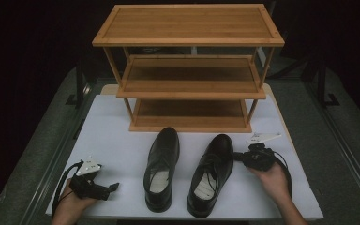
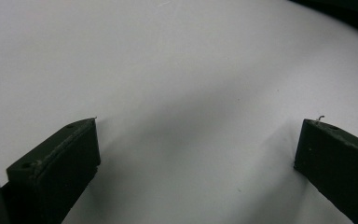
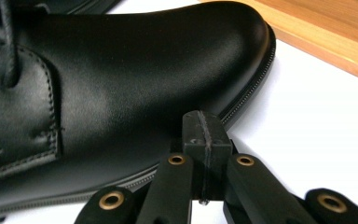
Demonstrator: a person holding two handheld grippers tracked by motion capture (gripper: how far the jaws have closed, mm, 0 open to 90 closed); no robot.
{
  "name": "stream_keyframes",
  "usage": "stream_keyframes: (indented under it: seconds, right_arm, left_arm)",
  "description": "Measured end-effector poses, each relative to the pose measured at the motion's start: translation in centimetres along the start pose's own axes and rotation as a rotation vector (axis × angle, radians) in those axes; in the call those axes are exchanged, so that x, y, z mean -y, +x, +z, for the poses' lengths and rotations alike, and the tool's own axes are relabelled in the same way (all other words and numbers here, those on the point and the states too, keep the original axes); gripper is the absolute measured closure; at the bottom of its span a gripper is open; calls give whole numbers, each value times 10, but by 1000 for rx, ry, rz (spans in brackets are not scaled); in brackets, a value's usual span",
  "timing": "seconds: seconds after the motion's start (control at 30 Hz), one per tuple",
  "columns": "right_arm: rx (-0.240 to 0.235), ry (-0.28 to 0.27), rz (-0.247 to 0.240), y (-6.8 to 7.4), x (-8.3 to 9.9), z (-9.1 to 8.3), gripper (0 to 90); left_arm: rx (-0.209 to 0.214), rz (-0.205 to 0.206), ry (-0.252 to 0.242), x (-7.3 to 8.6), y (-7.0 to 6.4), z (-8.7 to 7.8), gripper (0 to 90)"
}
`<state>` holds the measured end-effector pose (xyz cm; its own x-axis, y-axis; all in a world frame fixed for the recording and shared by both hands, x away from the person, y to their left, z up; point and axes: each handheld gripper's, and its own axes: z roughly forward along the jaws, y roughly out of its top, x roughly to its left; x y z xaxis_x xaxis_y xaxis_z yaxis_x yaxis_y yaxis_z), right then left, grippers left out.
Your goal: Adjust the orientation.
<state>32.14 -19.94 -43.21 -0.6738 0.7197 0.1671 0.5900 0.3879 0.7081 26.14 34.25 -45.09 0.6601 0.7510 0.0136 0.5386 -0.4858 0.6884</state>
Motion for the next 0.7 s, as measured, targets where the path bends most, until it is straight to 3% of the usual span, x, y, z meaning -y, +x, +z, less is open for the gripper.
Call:
stream_keyframes:
  seconds: [0.7]
  right_arm:
    - [-35,2,-47,7,-42,42,897]
  left_arm:
    - [0,-1,-2,0,0,0,0]
